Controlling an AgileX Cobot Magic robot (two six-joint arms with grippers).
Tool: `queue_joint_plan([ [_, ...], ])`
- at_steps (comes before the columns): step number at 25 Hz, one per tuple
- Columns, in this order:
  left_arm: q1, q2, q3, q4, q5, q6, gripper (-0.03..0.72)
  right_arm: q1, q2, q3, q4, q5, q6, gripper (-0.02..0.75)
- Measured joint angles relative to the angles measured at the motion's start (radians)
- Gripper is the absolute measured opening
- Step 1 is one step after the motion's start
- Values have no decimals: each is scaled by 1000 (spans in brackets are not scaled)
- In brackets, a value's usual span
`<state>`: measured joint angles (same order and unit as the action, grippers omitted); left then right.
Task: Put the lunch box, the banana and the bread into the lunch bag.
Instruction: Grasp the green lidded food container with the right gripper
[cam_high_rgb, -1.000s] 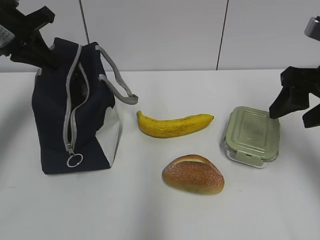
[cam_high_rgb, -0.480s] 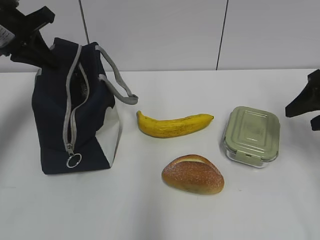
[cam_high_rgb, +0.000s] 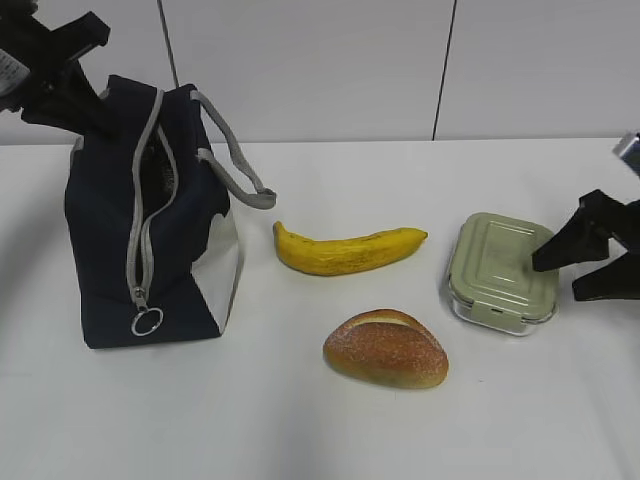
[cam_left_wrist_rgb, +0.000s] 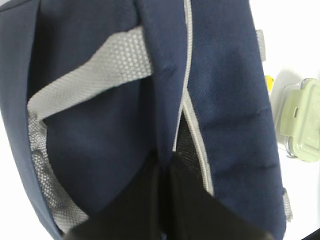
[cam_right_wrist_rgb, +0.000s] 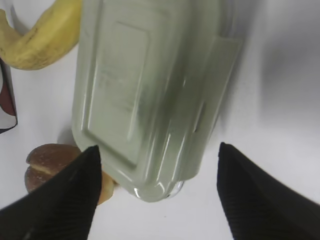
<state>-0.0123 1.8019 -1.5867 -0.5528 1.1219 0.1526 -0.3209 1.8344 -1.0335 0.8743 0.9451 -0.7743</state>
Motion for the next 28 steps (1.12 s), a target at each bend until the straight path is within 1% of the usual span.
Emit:
queue_joint_plan([
  [8,0,0,0,0,0,0,-3,-2,115,0,155,-32,-164,532],
  [12,0,0,0,0,1,0,-3,-14,131,-2,208,-39,-217,532],
  [15,0,0,0,0,3,0,-3,-30,144,-2,223,-37,-244,531],
  [22,0,0,0,0,7,0,-3,-42,192,-2,306,8,-319,528],
  [23,0,0,0,0,7,0,-3,-43,193,-2,312,13,-328,514],
  [27,0,0,0,0,8,0,-3,-42,195,-2,333,31,-341,418],
  [28,0,0,0,0,8,0,-3,-42,195,-4,338,36,-343,407],
])
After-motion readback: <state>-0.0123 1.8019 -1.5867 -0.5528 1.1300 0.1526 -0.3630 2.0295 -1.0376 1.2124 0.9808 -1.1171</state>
